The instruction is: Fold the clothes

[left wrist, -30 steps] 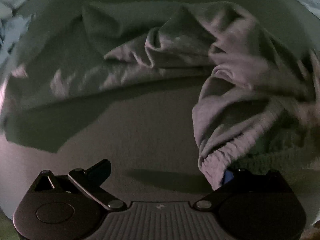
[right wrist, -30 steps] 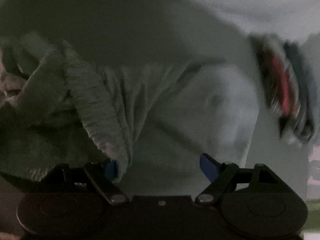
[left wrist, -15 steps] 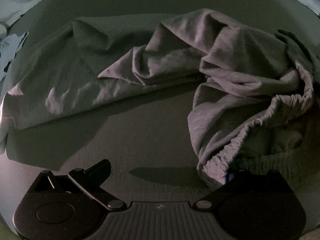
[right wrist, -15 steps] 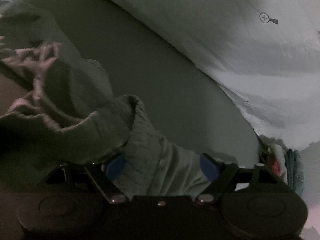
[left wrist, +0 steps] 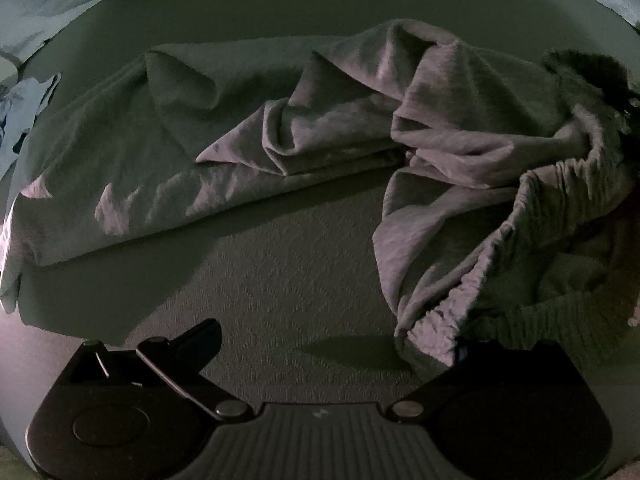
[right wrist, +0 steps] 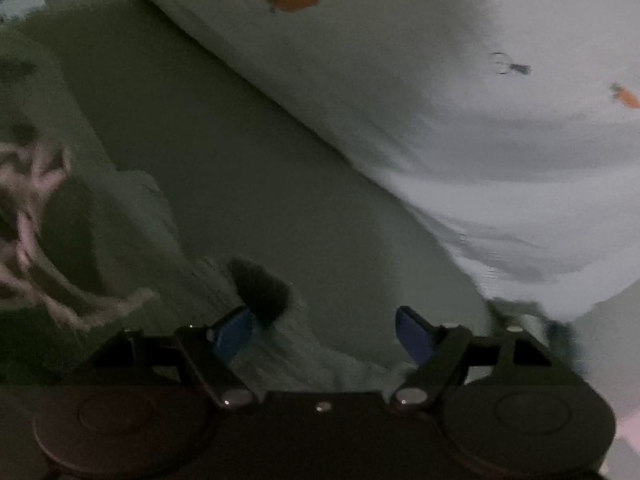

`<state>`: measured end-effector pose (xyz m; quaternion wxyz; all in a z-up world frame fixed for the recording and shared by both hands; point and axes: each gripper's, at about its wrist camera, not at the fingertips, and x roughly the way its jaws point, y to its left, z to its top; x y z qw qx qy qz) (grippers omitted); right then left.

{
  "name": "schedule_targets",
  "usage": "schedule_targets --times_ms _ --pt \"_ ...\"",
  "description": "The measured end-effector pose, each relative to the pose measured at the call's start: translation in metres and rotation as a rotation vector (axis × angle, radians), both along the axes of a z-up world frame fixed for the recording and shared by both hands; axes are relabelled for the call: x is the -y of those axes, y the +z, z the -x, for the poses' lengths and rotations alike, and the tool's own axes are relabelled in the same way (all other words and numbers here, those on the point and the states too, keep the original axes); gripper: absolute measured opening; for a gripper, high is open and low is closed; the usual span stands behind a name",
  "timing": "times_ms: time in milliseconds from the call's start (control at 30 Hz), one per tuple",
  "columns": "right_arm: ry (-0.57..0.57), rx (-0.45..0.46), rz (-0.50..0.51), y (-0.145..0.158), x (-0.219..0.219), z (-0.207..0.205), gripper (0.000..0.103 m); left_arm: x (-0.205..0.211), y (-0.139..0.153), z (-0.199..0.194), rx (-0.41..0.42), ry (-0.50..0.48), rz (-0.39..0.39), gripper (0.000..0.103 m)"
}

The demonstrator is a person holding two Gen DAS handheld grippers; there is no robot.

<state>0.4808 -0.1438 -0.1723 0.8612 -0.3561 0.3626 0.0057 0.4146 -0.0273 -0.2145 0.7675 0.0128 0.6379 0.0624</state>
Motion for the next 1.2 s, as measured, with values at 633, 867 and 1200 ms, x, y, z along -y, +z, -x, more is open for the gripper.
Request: schedule_targets --times_ms 633,867,1200 --pt "-0.272 0.171 -0.190 0.077 0.077 0.017 0.073 -0.020 0.074 -0.004 0.357 0.164 -0.255 0.103" --pt "-0.273 0.402 -0.287 0.168 0.100 0.028 0.072 -0.027 0.144 -0.044 0.670 0.132 -0.346 0.103" --pt "-0.195 0.828 -0.348 0.317 0.107 0.033 0.072 -0.033 0.327 -0.086 1.166 0.163 -0.388 0.103"
